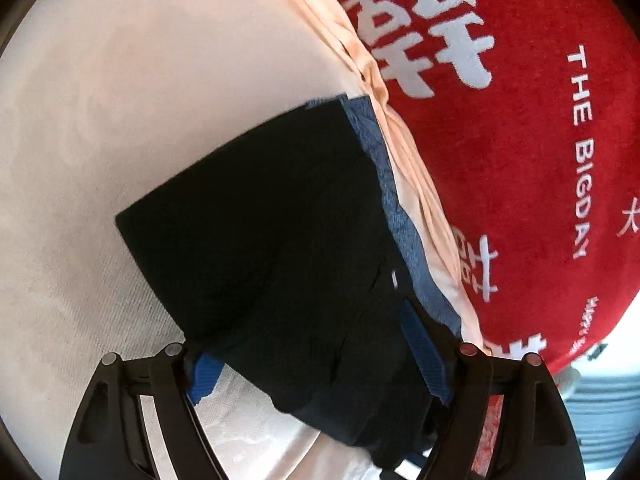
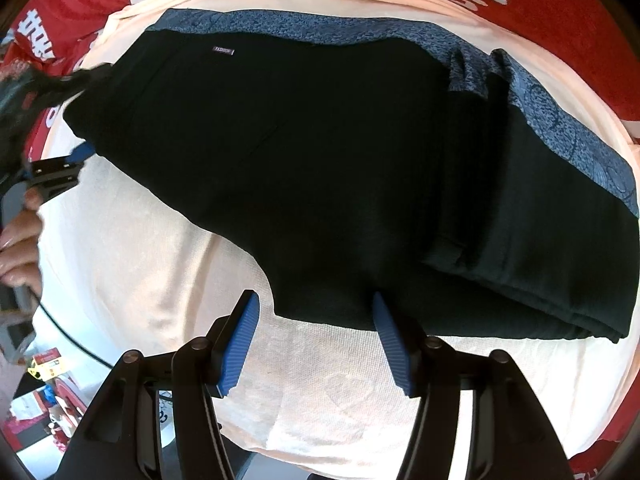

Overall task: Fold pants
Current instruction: 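Grasp the trousers edge with the left gripper and lift it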

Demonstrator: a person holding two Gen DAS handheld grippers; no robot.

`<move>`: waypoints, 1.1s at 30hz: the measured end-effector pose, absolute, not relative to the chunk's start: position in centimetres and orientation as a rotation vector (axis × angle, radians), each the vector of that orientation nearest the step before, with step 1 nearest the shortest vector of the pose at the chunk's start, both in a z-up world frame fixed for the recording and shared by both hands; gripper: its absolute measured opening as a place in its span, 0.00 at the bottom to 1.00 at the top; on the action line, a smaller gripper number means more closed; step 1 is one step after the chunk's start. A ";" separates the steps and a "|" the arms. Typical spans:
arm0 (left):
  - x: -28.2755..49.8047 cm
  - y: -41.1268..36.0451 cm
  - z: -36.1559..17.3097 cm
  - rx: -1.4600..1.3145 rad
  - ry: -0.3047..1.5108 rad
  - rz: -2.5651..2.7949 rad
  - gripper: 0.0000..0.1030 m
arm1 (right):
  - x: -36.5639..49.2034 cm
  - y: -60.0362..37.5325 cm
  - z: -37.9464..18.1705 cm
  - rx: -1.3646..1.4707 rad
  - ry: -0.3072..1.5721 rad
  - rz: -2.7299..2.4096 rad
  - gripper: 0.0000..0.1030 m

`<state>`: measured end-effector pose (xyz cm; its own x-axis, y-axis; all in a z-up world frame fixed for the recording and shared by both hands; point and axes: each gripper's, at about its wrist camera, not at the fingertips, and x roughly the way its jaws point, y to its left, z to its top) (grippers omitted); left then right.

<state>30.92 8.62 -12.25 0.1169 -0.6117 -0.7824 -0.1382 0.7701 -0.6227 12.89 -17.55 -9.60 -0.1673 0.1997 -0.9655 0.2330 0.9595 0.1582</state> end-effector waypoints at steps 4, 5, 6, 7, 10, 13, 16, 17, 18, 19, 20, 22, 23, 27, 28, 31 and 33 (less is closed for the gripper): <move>30.5 6.7 -10.9 -0.429 1.420 -0.276 0.38 | 12.8 -17.4 -9.4 0.325 1.748 -0.028 0.62; 30.5 6.4 -10.7 -0.386 1.418 -0.274 0.36 | 12.8 -17.4 -9.3 0.326 1.747 -0.027 0.62; 30.4 6.0 -10.5 -0.351 1.406 -0.274 0.34 | 12.9 -17.5 -9.1 0.329 1.747 -0.025 0.62; 30.2 5.3 -9.8 -0.285 1.384 -0.282 0.33 | 13.0 -17.8 -8.8 0.331 1.743 -0.021 0.62; 29.1 3.1 -7.7 -0.067 1.295 -0.302 0.32 | 13.7 -18.5 -7.3 0.339 1.706 -0.019 0.62; 27.0 -0.1 -5.3 0.194 1.145 -0.335 0.32 | 15.2 -19.8 -5.7 0.366 1.669 -0.022 0.62; 24.3 -2.9 -4.0 0.439 0.991 -0.379 0.32 | 17.3 -21.3 -4.7 0.428 1.643 -0.011 0.62; 23.9 -3.4 -4.0 0.484 0.967 -0.387 0.32 | 18.3 -21.8 -4.4 0.448 1.628 -0.003 0.62; 23.5 -3.7 -3.9 0.516 0.950 -0.396 0.32 | 19.6 -22.0 -4.0 0.461 1.614 0.014 0.62; 23.3 -4.0 -3.9 0.538 0.941 -0.404 0.32 | 20.9 -22.2 -3.7 0.470 1.603 0.036 0.62; 23.3 -4.1 -4.0 0.555 0.934 -0.411 0.32 | 22.6 -22.2 -3.3 0.479 1.590 0.068 0.63; 23.5 -4.1 -4.3 0.568 0.933 -0.413 0.32 | 26.0 -21.7 -3.0 0.510 1.578 0.150 0.68; 23.7 -4.0 -4.3 0.563 0.938 -0.413 0.32 | 27.6 -21.3 -2.8 0.527 1.575 0.180 0.69; 23.7 -3.9 -4.5 0.562 0.942 -0.414 0.32 | 33.4 -18.3 -2.8 0.588 1.599 0.327 0.73; 23.5 -4.0 -4.7 0.566 0.939 -0.416 0.32 | 34.8 -16.9 -3.2 0.578 1.625 0.368 0.75; 23.2 -4.0 -4.8 0.579 0.928 -0.415 0.32 | 37.2 -12.9 -4.6 0.495 1.706 0.444 0.76; 22.9 -4.1 -4.6 0.587 0.916 -0.416 0.32 | 38.2 -10.2 -6.3 0.426 1.794 0.485 0.76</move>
